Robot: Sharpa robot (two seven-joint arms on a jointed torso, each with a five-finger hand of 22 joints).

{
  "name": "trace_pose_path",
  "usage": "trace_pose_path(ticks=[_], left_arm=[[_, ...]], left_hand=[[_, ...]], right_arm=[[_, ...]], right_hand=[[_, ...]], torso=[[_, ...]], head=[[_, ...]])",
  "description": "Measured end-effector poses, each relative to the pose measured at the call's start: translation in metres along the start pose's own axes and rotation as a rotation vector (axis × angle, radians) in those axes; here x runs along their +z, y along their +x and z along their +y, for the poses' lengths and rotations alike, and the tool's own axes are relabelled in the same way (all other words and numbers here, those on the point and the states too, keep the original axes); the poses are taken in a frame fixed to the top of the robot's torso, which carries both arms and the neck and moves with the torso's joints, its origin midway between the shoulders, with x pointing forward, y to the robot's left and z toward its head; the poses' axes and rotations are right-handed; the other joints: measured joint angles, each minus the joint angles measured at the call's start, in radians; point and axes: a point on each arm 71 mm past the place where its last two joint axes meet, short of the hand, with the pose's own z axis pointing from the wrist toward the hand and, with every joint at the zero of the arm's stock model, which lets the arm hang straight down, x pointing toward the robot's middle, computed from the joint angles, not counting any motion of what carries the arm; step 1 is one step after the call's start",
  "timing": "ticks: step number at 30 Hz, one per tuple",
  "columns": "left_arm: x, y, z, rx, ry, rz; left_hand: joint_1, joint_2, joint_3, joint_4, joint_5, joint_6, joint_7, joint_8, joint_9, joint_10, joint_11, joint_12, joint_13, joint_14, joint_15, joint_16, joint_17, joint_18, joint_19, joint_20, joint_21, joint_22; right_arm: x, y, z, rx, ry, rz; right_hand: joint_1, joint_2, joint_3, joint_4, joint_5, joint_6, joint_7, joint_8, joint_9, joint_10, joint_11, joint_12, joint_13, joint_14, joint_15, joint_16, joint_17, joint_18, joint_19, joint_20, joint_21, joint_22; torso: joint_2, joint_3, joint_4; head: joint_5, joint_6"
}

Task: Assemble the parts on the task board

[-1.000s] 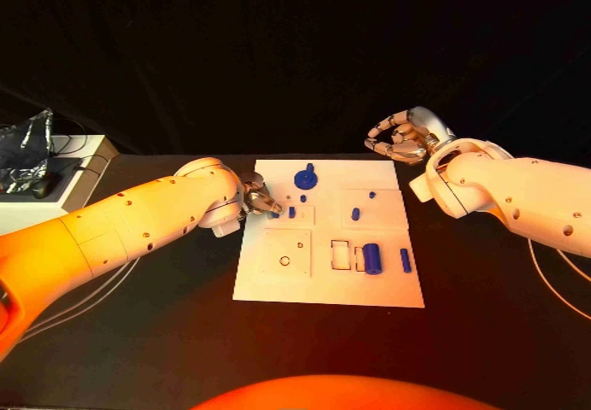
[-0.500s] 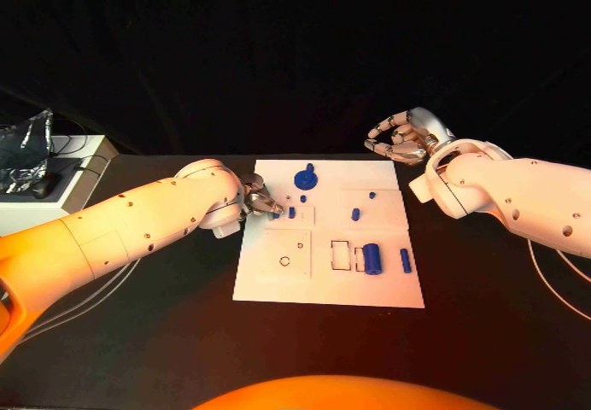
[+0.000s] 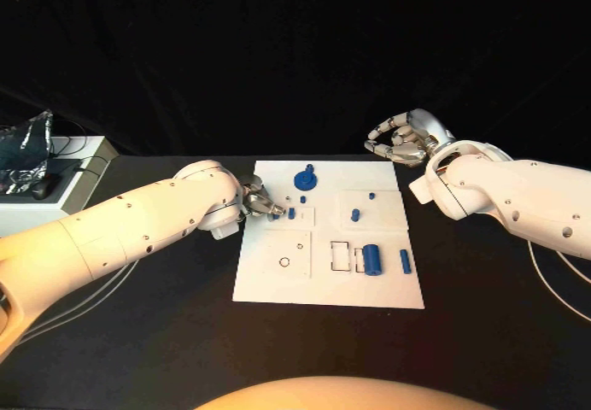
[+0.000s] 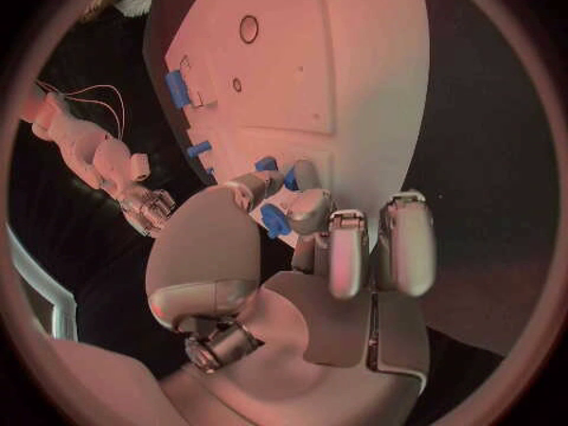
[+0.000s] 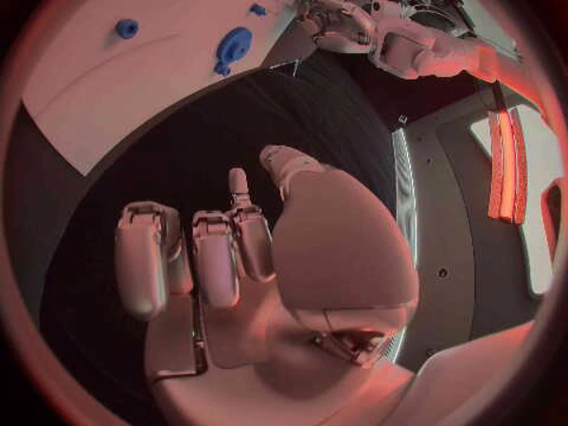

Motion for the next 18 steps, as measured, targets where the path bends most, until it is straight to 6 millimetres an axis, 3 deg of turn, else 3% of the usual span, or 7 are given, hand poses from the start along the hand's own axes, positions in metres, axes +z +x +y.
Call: trace_pose_path(ticks=[4, 9, 18], left_arm=[[-0.0004, -0.0008, 0.0019, 0.000, -0.003, -0.001], [-0.0008, -0.0012, 0.0031, 0.000, -0.005, -0.002], [-0.0019, -0.0019, 0.0049, 0.000, -0.006, -0.005]], left_hand=[[0.002, -0.003, -0.019, 0.012, -0.006, 0.000, 0.000, 0.000, -0.001, 0.000, 0.000, 0.000, 0.002, 0.000, 0.000, 0.000, 0.000, 0.000, 0.004, -0.004, 0.000, 0.000], [0.019, -0.006, -0.063, 0.047, -0.078, 0.000, 0.000, -0.006, -0.006, 0.000, 0.000, 0.000, 0.008, 0.000, 0.000, 0.000, 0.000, 0.000, 0.004, -0.004, 0.000, 0.000], [0.023, -0.002, -0.076, 0.061, -0.093, 0.000, 0.000, -0.006, -0.007, 0.000, 0.000, 0.000, 0.012, 0.000, 0.000, 0.000, 0.000, 0.000, 0.004, -0.004, 0.000, 0.000]], right_arm=[[-0.0002, 0.0000, -0.0002, 0.000, 0.000, 0.000], [-0.0003, 0.0000, -0.0004, 0.000, 0.000, 0.000], [-0.0006, 0.0001, -0.0009, 0.001, 0.000, 0.000]], right_hand=[[0.000, 0.000, 0.000, 0.000, 0.000, 0.000, 0.000, 0.000, 0.000, 0.000, 0.000, 0.000, 0.000, 0.000, 0.000, 0.000, 0.000, 0.000, 0.000, 0.000, 0.000, 0.000], [0.000, 0.000, 0.000, 0.000, 0.000, 0.000, 0.000, 0.000, 0.000, 0.000, 0.000, 0.000, 0.000, 0.000, 0.000, 0.000, 0.000, 0.000, 0.000, 0.000, 0.000, 0.000], [0.000, 0.000, 0.000, 0.000, 0.000, 0.000, 0.000, 0.000, 0.000, 0.000, 0.000, 0.000, 0.000, 0.000, 0.000, 0.000, 0.000, 0.000, 0.000, 0.000, 0.000, 0.000]], torso=[[0.000, 0.0000, 0.0001], [0.000, 0.0000, 0.0002], [0.000, -0.0001, 0.0002]], head=[[-0.001, 0.000], [-0.001, 0.000], [-0.001, 0.000]])
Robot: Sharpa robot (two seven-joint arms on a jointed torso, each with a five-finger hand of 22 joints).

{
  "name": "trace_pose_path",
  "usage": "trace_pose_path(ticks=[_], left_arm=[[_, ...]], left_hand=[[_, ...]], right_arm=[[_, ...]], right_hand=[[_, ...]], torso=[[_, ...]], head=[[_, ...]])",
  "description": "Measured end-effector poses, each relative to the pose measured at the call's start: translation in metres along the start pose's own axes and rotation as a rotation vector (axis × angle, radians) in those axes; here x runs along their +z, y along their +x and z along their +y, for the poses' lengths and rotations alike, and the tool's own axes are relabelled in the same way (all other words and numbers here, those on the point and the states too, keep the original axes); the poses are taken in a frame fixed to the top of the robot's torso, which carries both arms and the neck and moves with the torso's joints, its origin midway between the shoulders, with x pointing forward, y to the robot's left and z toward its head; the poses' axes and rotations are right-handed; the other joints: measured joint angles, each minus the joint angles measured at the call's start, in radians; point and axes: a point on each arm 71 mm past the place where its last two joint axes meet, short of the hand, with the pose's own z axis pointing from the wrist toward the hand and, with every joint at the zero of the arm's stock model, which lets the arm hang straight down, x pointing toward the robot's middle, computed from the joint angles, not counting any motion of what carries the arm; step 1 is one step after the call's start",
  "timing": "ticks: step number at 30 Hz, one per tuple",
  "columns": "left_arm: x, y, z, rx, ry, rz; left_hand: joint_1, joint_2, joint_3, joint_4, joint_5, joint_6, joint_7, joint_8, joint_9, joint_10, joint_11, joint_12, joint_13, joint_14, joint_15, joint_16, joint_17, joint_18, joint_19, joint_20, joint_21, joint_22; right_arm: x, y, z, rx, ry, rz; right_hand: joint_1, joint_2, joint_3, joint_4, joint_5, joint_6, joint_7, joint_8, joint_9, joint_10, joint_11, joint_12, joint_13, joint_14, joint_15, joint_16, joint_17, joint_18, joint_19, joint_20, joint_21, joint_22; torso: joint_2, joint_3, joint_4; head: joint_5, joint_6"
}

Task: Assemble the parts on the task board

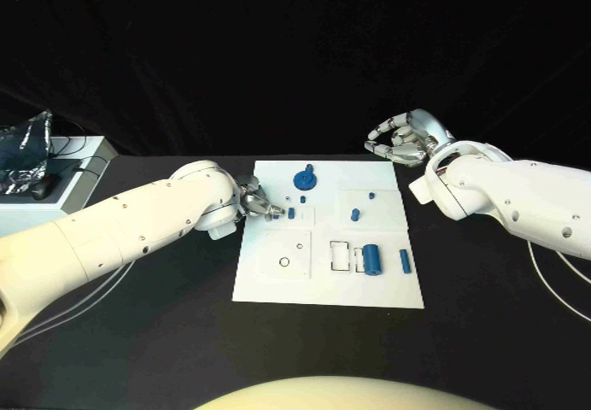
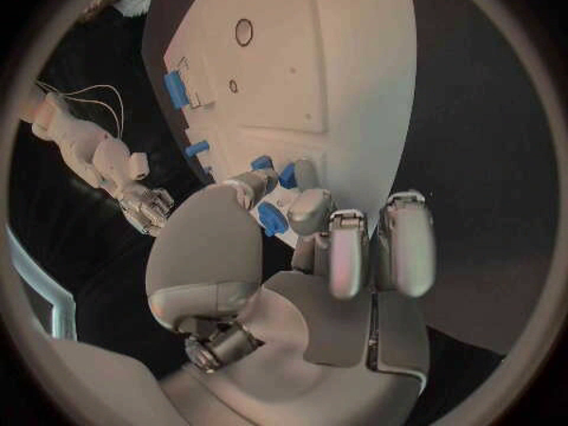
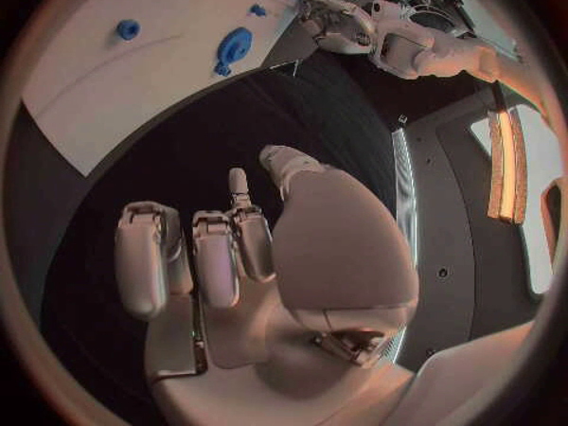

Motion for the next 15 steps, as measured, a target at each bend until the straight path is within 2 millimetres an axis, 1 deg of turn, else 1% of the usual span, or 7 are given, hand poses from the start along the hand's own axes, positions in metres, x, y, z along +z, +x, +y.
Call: trace_pose_path(ticks=[2, 3, 5, 8, 10, 15], left_arm=[[-0.0002, -0.0002, 0.0001, -0.001, 0.000, -0.002], [-0.0003, -0.0002, 0.0001, -0.002, 0.000, -0.002], [-0.0005, -0.0004, 0.0000, -0.004, 0.002, -0.005], [-0.0010, -0.0011, -0.0001, -0.007, 0.004, -0.010], [-0.0018, -0.0025, -0.0001, -0.012, 0.006, -0.015], [-0.0041, -0.0075, -0.0006, -0.026, 0.013, -0.030]], left_hand=[[0.006, -0.006, -0.011, 0.011, -0.014, 0.000, 0.000, 0.000, 0.000, 0.000, 0.000, -0.004, 0.000, 0.000, 0.000, 0.000, 0.000, 0.000, 0.000, 0.000, 0.000, 0.000], [0.006, -0.006, -0.024, 0.022, -0.045, 0.002, 0.002, 0.000, -0.001, 0.000, 0.000, -0.004, 0.002, 0.000, 0.000, 0.000, 0.000, 0.000, 0.000, 0.000, 0.000, 0.000], [0.010, -0.003, -0.043, 0.030, -0.084, 0.004, 0.004, -0.004, -0.002, 0.000, 0.000, -0.004, 0.005, 0.000, 0.000, 0.000, 0.000, 0.000, 0.000, 0.000, 0.000, 0.000], [0.012, -0.001, -0.048, 0.035, -0.096, 0.004, 0.004, -0.006, -0.003, 0.000, 0.000, -0.004, 0.007, 0.000, 0.000, 0.000, 0.000, 0.000, 0.000, 0.000, 0.000, 0.000], [0.022, 0.009, -0.048, 0.035, -0.096, 0.004, 0.004, -0.006, -0.003, 0.000, 0.000, -0.004, 0.008, 0.000, 0.000, 0.000, 0.000, 0.000, 0.000, 0.000, 0.000, 0.000], [0.022, 0.009, -0.048, 0.035, -0.096, 0.004, 0.004, -0.006, -0.004, 0.000, 0.000, -0.004, 0.008, 0.000, 0.000, 0.000, 0.000, 0.000, 0.000, 0.000, 0.000, 0.000]], right_arm=[[0.0000, 0.0000, -0.0001, 0.000, 0.000, 0.000], [-0.0001, 0.0000, -0.0001, 0.000, 0.000, 0.000], [-0.0001, 0.0001, -0.0002, 0.000, 0.000, 0.000], [-0.0002, 0.0002, -0.0002, 0.000, 0.000, 0.000], [-0.0003, 0.0002, -0.0003, 0.000, 0.000, 0.000], [-0.0006, 0.0001, -0.0010, 0.000, 0.001, 0.000]], right_hand=[[0.000, 0.000, 0.000, 0.000, 0.000, 0.000, 0.000, 0.000, 0.000, 0.000, 0.000, 0.000, 0.000, 0.000, 0.000, 0.000, 0.000, 0.000, 0.000, 0.000, 0.000, 0.000], [0.000, 0.000, 0.003, 0.000, 0.002, 0.000, 0.000, 0.000, 0.000, 0.000, 0.000, 0.000, 0.000, 0.000, 0.000, 0.000, 0.000, 0.000, 0.000, 0.000, 0.000, 0.000], [-0.005, -0.005, 0.007, 0.001, 0.004, 0.000, 0.000, 0.000, 0.001, 0.000, 0.000, 0.000, 0.000, 0.000, 0.000, 0.000, 0.000, 0.000, 0.000, 0.000, 0.000, 0.000], [-0.006, -0.006, 0.007, 0.001, 0.004, 0.000, 0.000, 0.000, 0.001, 0.000, 0.000, 0.000, 0.000, 0.000, 0.000, 0.000, 0.000, 0.000, 0.000, 0.000, 0.000, 0.000], [-0.007, -0.007, 0.007, 0.001, 0.004, 0.000, 0.000, 0.000, 0.001, 0.000, 0.000, 0.000, 0.000, 0.000, 0.000, 0.000, 0.000, 0.000, 0.000, 0.000, 0.000, 0.000], [-0.007, -0.007, 0.007, 0.001, 0.004, 0.000, 0.000, 0.000, 0.001, 0.000, 0.000, 0.000, 0.000, 0.000, 0.000, 0.000, 0.000, 0.000, 0.000, 0.000, 0.000, 0.001]], torso=[[0.000, 0.0000, 0.0001], [0.000, 0.0000, 0.0001], [0.000, 0.0000, 0.0002], [0.000, -0.0001, 0.0006], [0.000, -0.0001, 0.0005], [0.000, -0.0001, 0.0001]], head=[[-0.001, 0.000], [-0.001, 0.000], [-0.001, 0.000], [-0.001, 0.000], [-0.001, 0.000], [-0.001, 0.000]])
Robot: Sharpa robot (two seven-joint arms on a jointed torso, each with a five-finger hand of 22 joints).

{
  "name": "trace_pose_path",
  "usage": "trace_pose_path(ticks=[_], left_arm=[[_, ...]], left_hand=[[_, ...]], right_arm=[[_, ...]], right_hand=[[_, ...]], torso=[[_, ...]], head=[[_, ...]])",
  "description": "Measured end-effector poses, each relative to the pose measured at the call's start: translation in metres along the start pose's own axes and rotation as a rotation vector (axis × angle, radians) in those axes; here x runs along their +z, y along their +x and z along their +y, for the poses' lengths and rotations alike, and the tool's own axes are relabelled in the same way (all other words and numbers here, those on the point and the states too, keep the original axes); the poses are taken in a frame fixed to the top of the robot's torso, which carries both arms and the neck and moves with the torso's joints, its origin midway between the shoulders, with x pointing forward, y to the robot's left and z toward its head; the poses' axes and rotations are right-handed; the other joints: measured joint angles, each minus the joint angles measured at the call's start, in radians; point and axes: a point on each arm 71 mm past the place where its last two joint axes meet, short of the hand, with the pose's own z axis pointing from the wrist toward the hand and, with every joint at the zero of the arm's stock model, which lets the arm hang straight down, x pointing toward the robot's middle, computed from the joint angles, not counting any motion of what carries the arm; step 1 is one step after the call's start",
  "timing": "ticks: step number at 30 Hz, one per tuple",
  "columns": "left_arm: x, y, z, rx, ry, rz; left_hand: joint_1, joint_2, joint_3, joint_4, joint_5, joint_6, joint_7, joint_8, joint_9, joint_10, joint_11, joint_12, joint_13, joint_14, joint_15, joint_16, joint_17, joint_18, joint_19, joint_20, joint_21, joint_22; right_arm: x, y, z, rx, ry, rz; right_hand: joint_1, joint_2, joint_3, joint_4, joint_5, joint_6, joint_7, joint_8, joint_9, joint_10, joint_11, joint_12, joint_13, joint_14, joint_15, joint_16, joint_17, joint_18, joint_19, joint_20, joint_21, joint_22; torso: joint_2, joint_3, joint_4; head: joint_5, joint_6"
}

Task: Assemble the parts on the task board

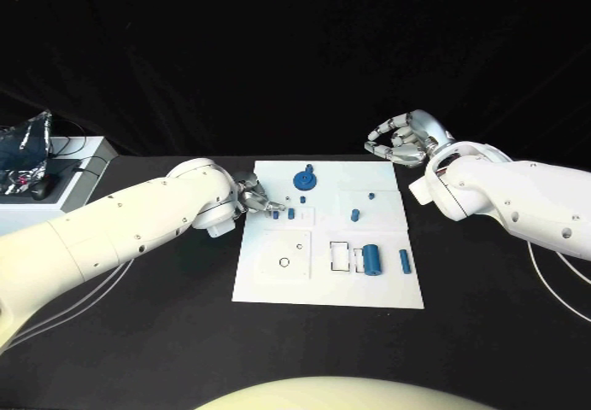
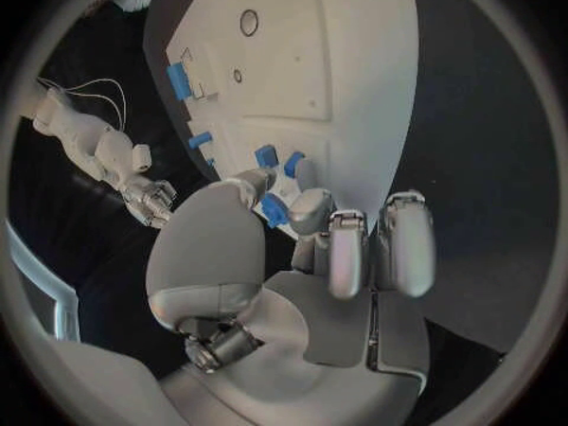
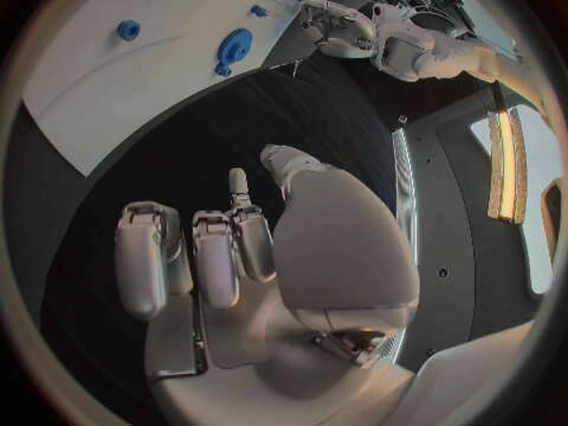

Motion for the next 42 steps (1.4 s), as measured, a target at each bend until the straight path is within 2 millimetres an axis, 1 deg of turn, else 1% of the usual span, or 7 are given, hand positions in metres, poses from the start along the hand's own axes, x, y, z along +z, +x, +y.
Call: trace_pose_path(ticks=[16, 19, 21, 24, 25, 28, 42], left_arm=[[-0.007, -0.014, -0.003, -0.057, 0.034, -0.034], [-0.011, -0.022, -0.002, -0.088, 0.048, -0.047], [-0.013, -0.027, 0.000, -0.119, 0.062, -0.055], [-0.015, -0.033, 0.002, -0.175, 0.105, -0.064], [-0.016, -0.034, 0.002, -0.192, 0.124, -0.067], [-0.016, -0.036, -0.001, -0.239, 0.199, -0.079], [-0.007, -0.020, -0.028, -0.172, 0.550, -0.219]], left_hand=[[-0.003, 0.003, -0.019, -0.002, 0.000, -0.003, 0.003, -0.007, -0.002, -0.014, 0.008, -0.026, -0.028, 0.000, 0.000, -0.001, 0.000, 0.000, -0.001, 0.000, -0.009, 0.000], [0.022, 0.002, -0.040, -0.003, 0.000, -0.050, 0.021, -0.016, -0.002, -0.081, 0.021, -0.099, -0.127, 0.001, 0.001, -0.029, 0.000, 0.000, -0.049, 0.009, -0.051, -0.026], [0.069, 0.017, -0.044, -0.003, 0.000, -0.121, 0.055, -0.041, -0.007, -0.216, 0.052, -0.231, -0.294, 0.003, 0.031, -0.098, 0.000, 0.042, -0.174, 0.030, -0.163, -0.184], [0.170, 0.038, -0.014, -0.009, 0.008, -0.215, 0.111, -0.096, -0.042, -0.380, 0.107, -0.343, -0.382, -0.188, 0.086, -0.313, -0.270, 0.103, -0.430, 0.075, -0.414, -0.482], [0.236, 0.040, 0.021, -0.024, 0.008, -0.241, 0.129, -0.121, -0.064, -0.437, 0.127, -0.391, -0.418, -0.322, 0.105, -0.430, -0.420, 0.105, -0.495, 0.094, -0.491, -0.545], [0.354, 0.019, 0.111, -0.081, 0.008, -0.290, 0.154, -0.193, -0.129, -0.496, 0.152, -0.486, -0.509, -0.474, 0.132, -0.554, -0.557, 0.106, -0.562, 0.127, -0.603, -0.617], [0.404, 0.004, 0.145, -0.233, 0.008, -0.185, 0.143, -0.331, -0.278, -0.480, 0.173, -0.675, -0.734, -0.457, 0.143, -0.564, -0.696, 0.109, -0.580, 0.135, -0.546, -0.554]], right_arm=[[-0.001, -0.001, -0.001, 0.000, 0.002, -0.001], [-0.001, -0.001, -0.002, -0.001, 0.003, -0.002], [-0.001, -0.002, -0.002, -0.001, 0.003, -0.003], [-0.002, -0.003, -0.003, -0.001, 0.003, -0.005], [-0.002, -0.003, -0.003, -0.001, 0.003, -0.006], [-0.002, -0.004, -0.003, 0.000, 0.000, -0.008], [-0.001, -0.005, -0.001, 0.016, -0.029, -0.035]], right_hand=[[0.000, 0.000, 0.000, 0.000, 0.000, 0.000, 0.000, 0.000, 0.000, 0.000, 0.000, 0.000, 0.000, 0.000, 0.000, 0.000, 0.000, 0.000, 0.000, 0.000, 0.000, 0.000], [0.000, 0.000, 0.000, 0.000, 0.000, 0.000, 0.000, 0.000, 0.000, 0.000, 0.000, 0.000, 0.000, 0.000, 0.000, 0.000, 0.000, 0.000, 0.000, 0.000, 0.000, 0.000], [0.000, 0.000, 0.000, 0.000, 0.000, 0.000, 0.000, 0.000, 0.000, 0.000, 0.000, 0.000, 0.000, 0.000, 0.000, 0.000, 0.000, 0.000, 0.000, 0.000, 0.000, 0.000], [0.000, 0.000, 0.000, 0.000, 0.000, 0.000, 0.000, 0.000, 0.000, 0.000, 0.000, 0.000, 0.000, 0.000, 0.000, -0.004, 0.000, 0.000, 0.000, 0.000, -0.001, 0.000], [0.000, 0.000, 0.000, 0.000, 0.000, 0.000, 0.000, 0.000, 0.000, 0.000, 0.000, 0.000, 0.000, 0.000, 0.000, -0.004, 0.000, 0.000, 0.000, 0.000, -0.004, 0.000], [0.000, 0.000, 0.002, -0.002, 0.000, 0.000, 0.000, 0.000, 0.000, 0.000, 0.000, -0.004, 0.000, 0.000, 0.000, -0.004, 0.000, 0.000, 0.000, 0.000, -0.012, 0.000], [0.007, -0.007, 0.105, -0.039, 0.000, -0.019, -0.002, 0.001, 0.022, -0.368, 0.011, -0.540, -0.366, 0.000, 0.000, -0.073, 0.000, 0.031, -0.007, 0.000, -0.176, 0.000]], torso=[[0.000, 0.0005, -0.0005], [0.000, 0.0010, -0.0006], [0.000, 0.0012, -0.0003], [-0.001, 0.0012, 0.0008], [-0.001, 0.0012, 0.0012], [-0.002, 0.0012, 0.0015], [0.000, -0.0010, -0.0002]], head=[[0.000, 0.001], [-0.002, 0.003], [-0.003, 0.005], [-0.005, 0.008], [-0.006, 0.009], [-0.008, 0.014], [-0.016, 0.042]])
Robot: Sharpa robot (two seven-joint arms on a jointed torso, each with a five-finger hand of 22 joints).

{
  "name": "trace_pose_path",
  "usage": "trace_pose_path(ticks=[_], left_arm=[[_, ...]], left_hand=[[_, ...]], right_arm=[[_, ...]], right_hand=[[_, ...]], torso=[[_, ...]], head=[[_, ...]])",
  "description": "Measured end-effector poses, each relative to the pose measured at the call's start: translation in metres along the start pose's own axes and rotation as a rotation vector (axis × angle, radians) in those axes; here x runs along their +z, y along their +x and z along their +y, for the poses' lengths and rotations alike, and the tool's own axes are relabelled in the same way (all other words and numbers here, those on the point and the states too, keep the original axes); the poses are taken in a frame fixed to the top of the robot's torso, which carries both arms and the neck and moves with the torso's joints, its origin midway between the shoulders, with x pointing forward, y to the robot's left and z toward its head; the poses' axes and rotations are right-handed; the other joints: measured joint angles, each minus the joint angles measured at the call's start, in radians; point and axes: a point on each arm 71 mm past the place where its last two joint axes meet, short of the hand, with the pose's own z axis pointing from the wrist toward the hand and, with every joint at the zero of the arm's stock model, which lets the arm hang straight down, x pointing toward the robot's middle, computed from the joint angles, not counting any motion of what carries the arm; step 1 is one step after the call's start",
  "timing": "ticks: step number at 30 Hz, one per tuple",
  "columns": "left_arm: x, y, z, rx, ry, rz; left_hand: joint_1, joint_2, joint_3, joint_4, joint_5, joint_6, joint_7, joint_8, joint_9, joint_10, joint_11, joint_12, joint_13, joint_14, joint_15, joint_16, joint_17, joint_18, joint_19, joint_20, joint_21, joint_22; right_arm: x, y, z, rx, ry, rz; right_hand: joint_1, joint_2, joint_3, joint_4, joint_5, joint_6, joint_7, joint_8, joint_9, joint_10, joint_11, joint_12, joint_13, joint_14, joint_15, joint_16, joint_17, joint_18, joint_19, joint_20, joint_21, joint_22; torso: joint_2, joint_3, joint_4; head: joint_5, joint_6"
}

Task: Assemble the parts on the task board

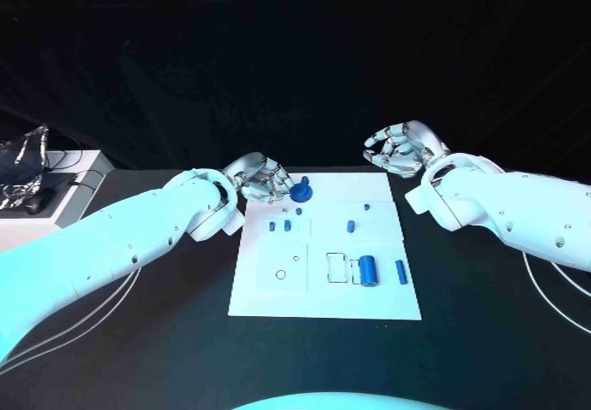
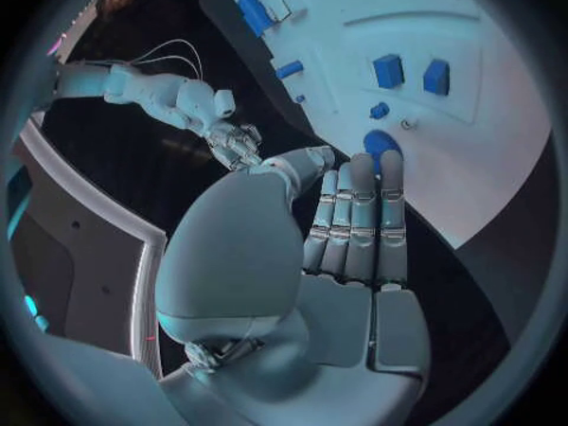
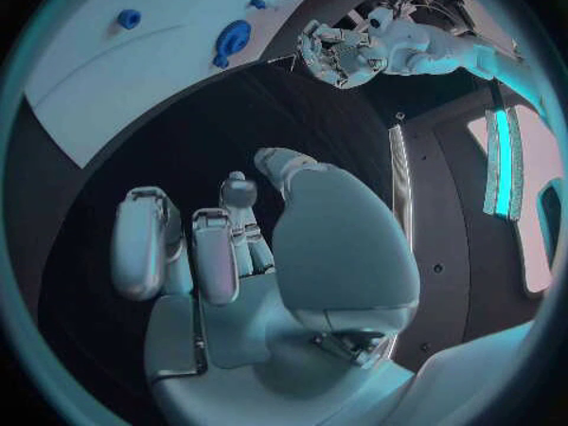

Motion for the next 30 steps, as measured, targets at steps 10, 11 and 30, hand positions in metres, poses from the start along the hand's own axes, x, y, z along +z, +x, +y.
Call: trace_pose_path(ticks=[10, 11, 30], left_arm=[[0.015, 0.018, -0.004, 0.207, 0.083, 0.008], [0.016, 0.020, -0.004, 0.226, 0.085, 0.011], [0.026, 0.033, -0.007, 0.448, 0.071, 0.035]], left_hand=[[-0.068, -0.028, -0.002, 0.002, -0.004, 0.037, -0.009, -0.045, -0.029, 0.013, 0.004, -0.059, -0.066, 0.073, 0.005, 0.174, 0.036, 0.000, 0.055, 0.001, 0.061, 0.038], [-0.075, -0.035, -0.009, 0.009, -0.004, 0.037, -0.009, -0.048, -0.030, 0.010, 0.007, -0.065, -0.070, 0.086, 0.006, 0.191, 0.046, 0.000, 0.059, 0.005, 0.061, 0.038], [-0.081, -0.034, -0.023, 0.018, -0.004, 0.078, -0.011, -0.060, -0.031, 0.014, 0.004, -0.094, -0.103, 0.243, 0.003, 0.347, 0.218, -0.016, 0.232, 0.000, 0.213, 0.207]], right_arm=[[0.001, 0.002, 0.004, 0.010, -0.027, -0.016], [0.002, 0.003, 0.005, 0.010, -0.029, -0.016], [0.001, 0.008, 0.011, 0.009, -0.057, -0.010]], right_hand=[[-0.021, -0.021, 0.079, -0.049, 0.000, 0.008, 0.001, 0.015, 0.026, -0.046, -0.006, -0.321, -0.309, 0.000, 0.000, -0.008, 0.000, 0.000, 0.000, 0.000, 0.010, 0.000], [-0.021, -0.021, 0.082, -0.052, 0.000, 0.008, 0.001, 0.015, 0.026, -0.046, -0.007, -0.336, -0.325, 0.000, 0.000, -0.008, 0.000, 0.000, 0.000, 0.000, 0.016, 0.000], [-0.038, -0.019, 0.090, -0.066, 0.000, 0.017, 0.006, 0.015, 0.028, -0.021, -0.007, -0.402, -0.408, 0.000, 0.000, 0.019, 0.000, 0.000, 0.000, 0.000, 0.095, 0.000]], torso=[[0.002, 0.0011, -0.0014], [0.003, 0.0010, -0.0016], [0.014, 0.0034, -0.0073]], head=[[-0.003, 0.007], [-0.003, 0.008], [-0.001, 0.012]])
